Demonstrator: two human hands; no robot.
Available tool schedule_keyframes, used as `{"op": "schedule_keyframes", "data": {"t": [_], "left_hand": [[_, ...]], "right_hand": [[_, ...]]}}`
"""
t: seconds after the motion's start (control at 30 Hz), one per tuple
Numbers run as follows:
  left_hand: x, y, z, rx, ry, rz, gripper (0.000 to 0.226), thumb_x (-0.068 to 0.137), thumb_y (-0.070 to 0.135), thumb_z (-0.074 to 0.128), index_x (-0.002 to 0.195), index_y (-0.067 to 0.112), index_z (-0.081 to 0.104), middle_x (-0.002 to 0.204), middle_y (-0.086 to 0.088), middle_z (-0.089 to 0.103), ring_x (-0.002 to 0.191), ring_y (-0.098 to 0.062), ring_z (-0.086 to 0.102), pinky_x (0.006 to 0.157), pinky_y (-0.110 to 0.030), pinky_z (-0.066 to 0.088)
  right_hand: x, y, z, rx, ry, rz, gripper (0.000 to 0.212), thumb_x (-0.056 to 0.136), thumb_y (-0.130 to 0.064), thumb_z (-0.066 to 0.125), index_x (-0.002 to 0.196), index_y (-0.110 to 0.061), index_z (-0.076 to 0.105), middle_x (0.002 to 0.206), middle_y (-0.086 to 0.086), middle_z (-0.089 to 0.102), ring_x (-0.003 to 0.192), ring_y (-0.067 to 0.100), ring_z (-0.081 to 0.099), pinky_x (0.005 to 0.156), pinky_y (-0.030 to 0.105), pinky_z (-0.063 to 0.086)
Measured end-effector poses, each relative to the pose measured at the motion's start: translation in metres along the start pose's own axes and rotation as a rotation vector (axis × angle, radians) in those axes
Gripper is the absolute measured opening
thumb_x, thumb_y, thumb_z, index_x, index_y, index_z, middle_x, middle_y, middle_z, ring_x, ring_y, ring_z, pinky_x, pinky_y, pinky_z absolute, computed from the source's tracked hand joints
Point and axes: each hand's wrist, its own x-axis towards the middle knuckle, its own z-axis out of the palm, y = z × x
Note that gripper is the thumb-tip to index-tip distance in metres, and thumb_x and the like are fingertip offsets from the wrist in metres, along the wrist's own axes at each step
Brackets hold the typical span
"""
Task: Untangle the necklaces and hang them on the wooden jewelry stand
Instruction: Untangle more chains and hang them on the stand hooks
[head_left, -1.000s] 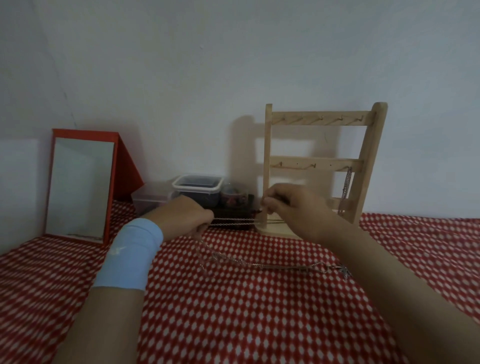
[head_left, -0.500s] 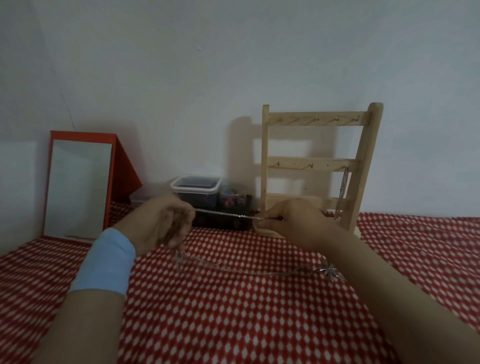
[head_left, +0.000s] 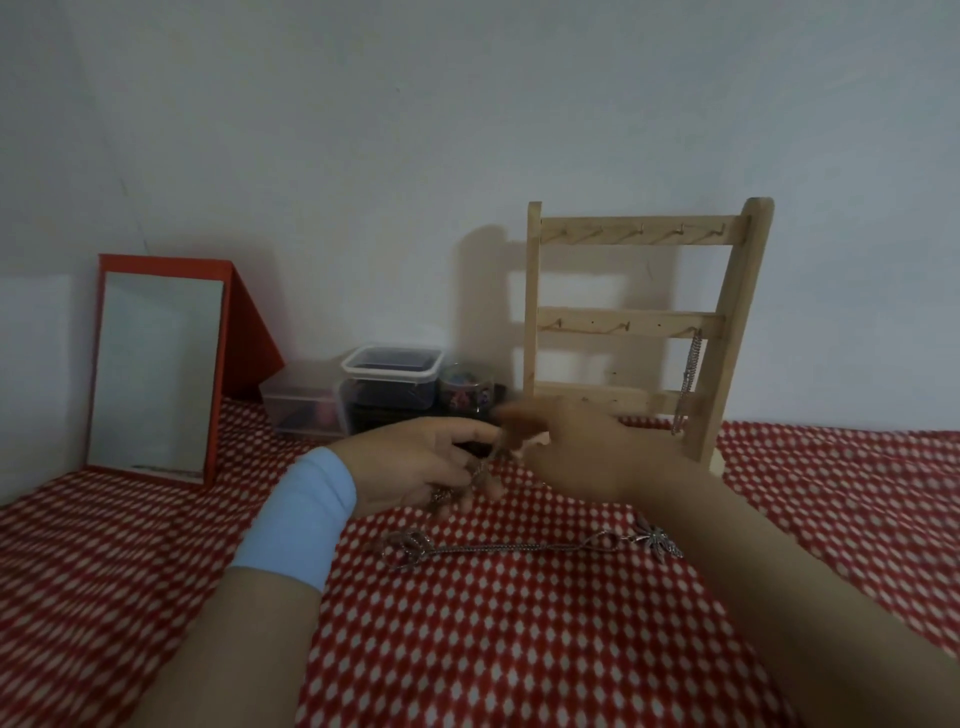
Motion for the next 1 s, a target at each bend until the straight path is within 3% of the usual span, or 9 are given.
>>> {"op": "schedule_keyframes", "data": {"t": [0.07,0.1,0.17,0.27,0.43,0.6,0.7,0.83,1.0], "left_hand": [[0.001,0.003,0.003,0.080,-0.002,0.041,0.035,0.094,-0.011,0.047,0.119,0.011,0.057,0.095,-0.014,0.072,0.070,-0.018,0.066,0.059,-0.025,0.050],[0.001,0.005,0.004,0.109,0.005,0.050,0.030,0.094,-0.009,0.049,0.118,0.008,0.057,0.098,-0.017,0.072,0.072,-0.019,0.067,0.060,-0.026,0.053],[0.001,0.005,0.002,0.149,0.048,0.030,0.024,0.095,-0.005,0.052,0.116,0.004,0.058,0.103,-0.020,0.073,0.076,-0.021,0.070,0.065,-0.028,0.057],[0.001,0.004,-0.005,0.236,0.153,-0.023,0.019,0.094,0.002,0.057,0.113,0.004,0.061,0.098,-0.013,0.076,0.080,-0.022,0.071,0.072,-0.033,0.058],[0.000,0.005,-0.010,0.464,0.219,0.002,0.017,0.096,0.014,0.058,0.101,0.023,0.072,0.090,0.003,0.077,0.074,-0.010,0.068,0.067,-0.022,0.052],[0.003,0.003,-0.006,0.373,0.269,0.009,0.014,0.095,0.012,0.059,0.096,0.015,0.072,0.089,-0.009,0.076,0.076,-0.023,0.072,0.069,-0.032,0.058],[0.003,0.003,-0.003,0.281,0.287,0.035,0.012,0.096,0.012,0.057,0.098,0.012,0.070,0.087,-0.015,0.074,0.076,-0.033,0.071,0.065,-0.038,0.060],[0.003,0.007,0.003,0.322,0.324,0.108,0.012,0.098,0.014,0.054,0.100,0.010,0.065,0.078,-0.007,0.074,0.059,-0.025,0.067,0.049,-0.030,0.055],[0.005,0.007,0.003,0.299,0.382,0.181,0.006,0.096,0.011,0.057,0.101,0.013,0.054,0.080,-0.006,0.073,0.051,-0.025,0.065,0.045,-0.031,0.052]], "right_hand": [[-0.001,-0.006,0.007,0.347,-0.021,-0.007,0.052,0.100,-0.010,0.053,0.150,-0.025,0.046,0.133,0.001,0.067,0.117,0.010,0.063,0.105,0.031,0.048],[0.000,-0.005,0.010,0.390,-0.036,-0.011,0.052,0.100,-0.012,0.055,0.150,-0.025,0.046,0.127,0.000,0.070,0.108,0.009,0.067,0.100,0.030,0.051],[0.002,0.000,0.012,0.286,-0.021,-0.023,0.041,0.100,-0.016,0.059,0.141,-0.023,0.058,0.116,-0.004,0.073,0.097,0.006,0.069,0.091,0.028,0.055],[0.004,0.009,0.008,0.258,0.011,-0.012,0.019,0.100,-0.021,0.062,0.109,-0.024,0.078,0.104,-0.011,0.077,0.097,0.001,0.070,0.098,0.032,0.055],[0.004,0.015,0.008,0.261,0.019,0.003,0.016,0.098,-0.025,0.066,0.095,-0.023,0.081,0.097,-0.012,0.078,0.095,0.002,0.071,0.098,0.036,0.056],[0.004,0.015,0.009,0.288,0.032,-0.017,0.014,0.098,-0.025,0.066,0.094,-0.021,0.079,0.098,-0.008,0.077,0.096,0.006,0.070,0.098,0.038,0.056],[0.002,0.014,0.010,0.338,0.025,-0.021,0.018,0.101,-0.023,0.062,0.096,-0.015,0.077,0.093,-0.008,0.076,0.088,0.004,0.070,0.088,0.029,0.057],[0.001,0.012,0.013,0.391,0.016,-0.026,0.022,0.104,-0.021,0.057,0.091,-0.014,0.073,0.066,-0.021,0.067,0.061,-0.010,0.058,0.063,0.008,0.043],[0.001,0.010,0.012,0.507,0.034,-0.005,0.030,0.105,-0.024,0.054,0.082,-0.021,0.071,0.062,-0.013,0.058,0.056,0.000,0.050,0.060,0.015,0.042]]}}
